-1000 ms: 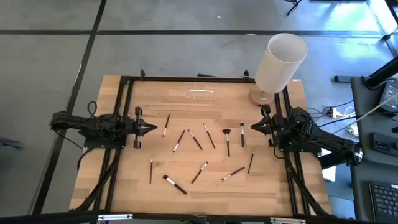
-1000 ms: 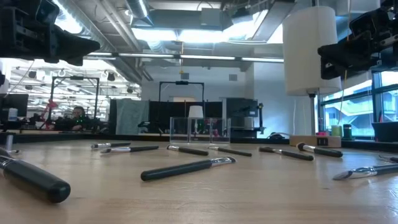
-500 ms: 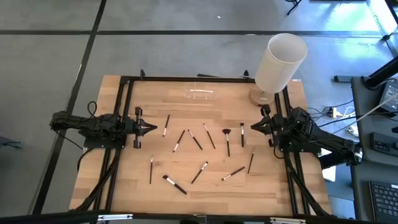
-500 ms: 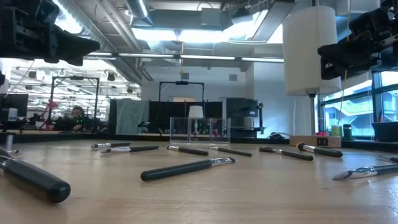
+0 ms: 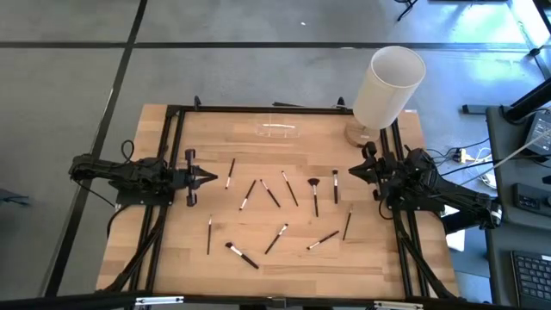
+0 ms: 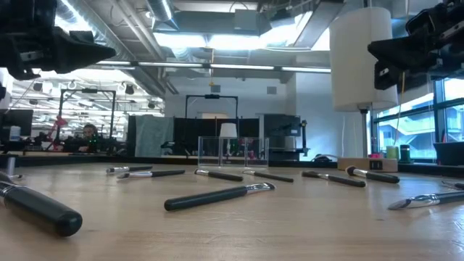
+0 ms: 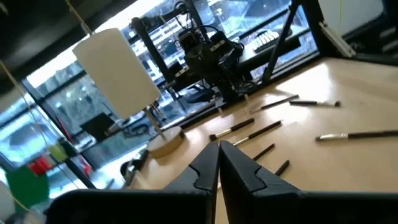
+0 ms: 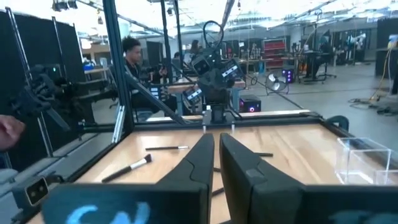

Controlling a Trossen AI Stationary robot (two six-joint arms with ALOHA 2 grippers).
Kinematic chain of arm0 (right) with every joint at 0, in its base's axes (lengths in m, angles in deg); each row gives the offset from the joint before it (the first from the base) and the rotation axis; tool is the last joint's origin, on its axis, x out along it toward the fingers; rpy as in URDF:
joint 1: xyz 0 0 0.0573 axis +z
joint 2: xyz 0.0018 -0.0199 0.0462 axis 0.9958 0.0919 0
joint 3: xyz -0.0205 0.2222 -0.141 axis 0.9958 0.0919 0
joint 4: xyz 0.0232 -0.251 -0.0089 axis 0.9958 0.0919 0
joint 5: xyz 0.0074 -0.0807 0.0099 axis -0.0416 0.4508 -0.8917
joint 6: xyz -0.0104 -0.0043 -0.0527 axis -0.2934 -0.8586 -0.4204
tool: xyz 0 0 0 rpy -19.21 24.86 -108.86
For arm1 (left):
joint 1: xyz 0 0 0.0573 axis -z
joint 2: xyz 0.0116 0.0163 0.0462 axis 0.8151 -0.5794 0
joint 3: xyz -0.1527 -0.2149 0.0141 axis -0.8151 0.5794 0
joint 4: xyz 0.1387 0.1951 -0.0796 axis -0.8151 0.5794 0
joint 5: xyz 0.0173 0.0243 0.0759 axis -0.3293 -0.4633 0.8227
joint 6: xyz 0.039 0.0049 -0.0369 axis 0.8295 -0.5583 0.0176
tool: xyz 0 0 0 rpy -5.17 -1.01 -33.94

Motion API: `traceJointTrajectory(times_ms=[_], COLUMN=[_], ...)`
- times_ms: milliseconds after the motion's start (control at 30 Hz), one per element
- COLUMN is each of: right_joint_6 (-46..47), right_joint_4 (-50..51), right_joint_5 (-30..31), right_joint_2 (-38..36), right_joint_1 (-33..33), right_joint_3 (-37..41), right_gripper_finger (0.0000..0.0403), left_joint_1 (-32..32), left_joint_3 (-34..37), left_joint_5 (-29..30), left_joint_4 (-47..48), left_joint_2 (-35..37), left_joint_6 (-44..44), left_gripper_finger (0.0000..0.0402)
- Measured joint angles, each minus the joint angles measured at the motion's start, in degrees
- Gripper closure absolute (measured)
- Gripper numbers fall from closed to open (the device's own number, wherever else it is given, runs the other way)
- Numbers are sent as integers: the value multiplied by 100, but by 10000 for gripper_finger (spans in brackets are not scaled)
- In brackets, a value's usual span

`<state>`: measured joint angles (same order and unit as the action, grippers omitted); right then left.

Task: Put items in baskets/containers
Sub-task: Put the black powder brush into the transparent organizer

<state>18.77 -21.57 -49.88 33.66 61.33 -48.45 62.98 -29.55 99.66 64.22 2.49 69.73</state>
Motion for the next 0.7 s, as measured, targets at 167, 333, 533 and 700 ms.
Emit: traceJointTrajectory(times_ms=[167, 333, 533, 700], right_joint_6=[286, 578, 616, 494], right_joint_4=[-104, -312, -267, -430], right_joint_5=[213, 1611, 2006, 1913], right_joint_2=[0, 11, 336, 580], right_joint_1=[0, 0, 0, 2], right_joint_3=[0, 0, 0, 0], right_gripper_finger=[375, 375, 375, 375], left_joint_1=[0, 0, 0, -2], left_joint_3=[0, -1, 0, -2], left_joint_5=[-103, -87, 194, 532], left_joint_4=[15, 13, -114, -228], left_joint_2=[0, 0, 4, 2], left_joint_6=[-2, -65, -163, -555], left_gripper_finger=[391, 393, 389, 391])
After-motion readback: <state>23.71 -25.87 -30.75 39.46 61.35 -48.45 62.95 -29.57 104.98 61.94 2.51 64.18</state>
